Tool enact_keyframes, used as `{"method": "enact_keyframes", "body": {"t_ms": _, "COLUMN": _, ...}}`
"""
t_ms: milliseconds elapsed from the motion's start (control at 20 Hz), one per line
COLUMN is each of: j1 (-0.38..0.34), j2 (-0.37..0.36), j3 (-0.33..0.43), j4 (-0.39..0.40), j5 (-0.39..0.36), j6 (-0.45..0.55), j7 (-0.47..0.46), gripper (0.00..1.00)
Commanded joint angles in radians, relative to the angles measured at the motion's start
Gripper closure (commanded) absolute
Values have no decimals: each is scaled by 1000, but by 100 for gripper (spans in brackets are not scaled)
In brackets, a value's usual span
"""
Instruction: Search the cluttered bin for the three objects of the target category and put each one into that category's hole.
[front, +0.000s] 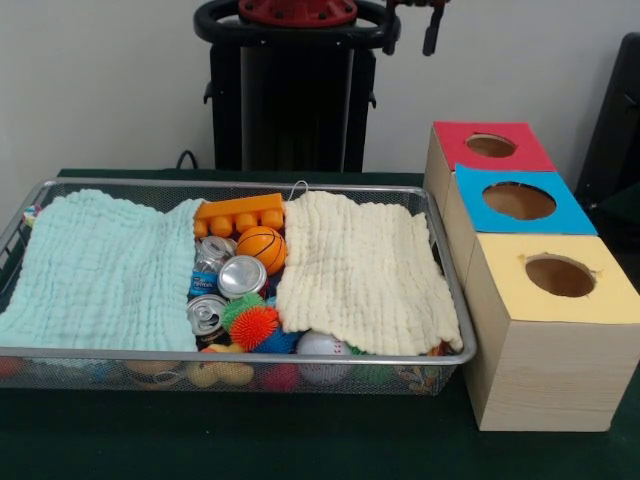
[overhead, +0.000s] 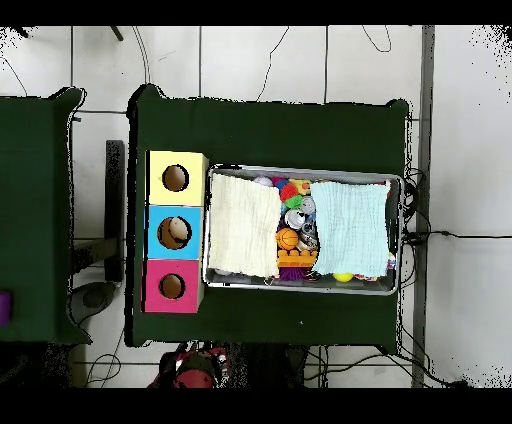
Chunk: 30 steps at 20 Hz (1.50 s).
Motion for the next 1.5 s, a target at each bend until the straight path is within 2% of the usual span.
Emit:
{"method": "enact_keyframes", "body": {"t_ms": 50, "j1": -110, "j2": 135, "j3": 24, "j4": -153, "j5": -114, "j6": -116, "j7": 57, "gripper": 0}}
{"method": "enact_keyframes", "body": {"t_ms": 800, "j1": -210, "j2": 304, "j3": 49, "j4": -284, "j5": -289, "j6": -262, "j7": 60, "gripper": 0}}
{"method": "enact_keyframes", "body": {"t_ms": 1200, "j1": -224, "j2": 387, "j3": 41, "j4": -338, "j5": -350, "j6": -355, "j7": 83, "gripper": 0}}
{"method": "enact_keyframes", "body": {"t_ms": 1500, "j1": -218, "j2": 437, "j3": 29, "j4": -348, "j5": -374, "j6": -436, "j7": 107, "gripper": 0}}
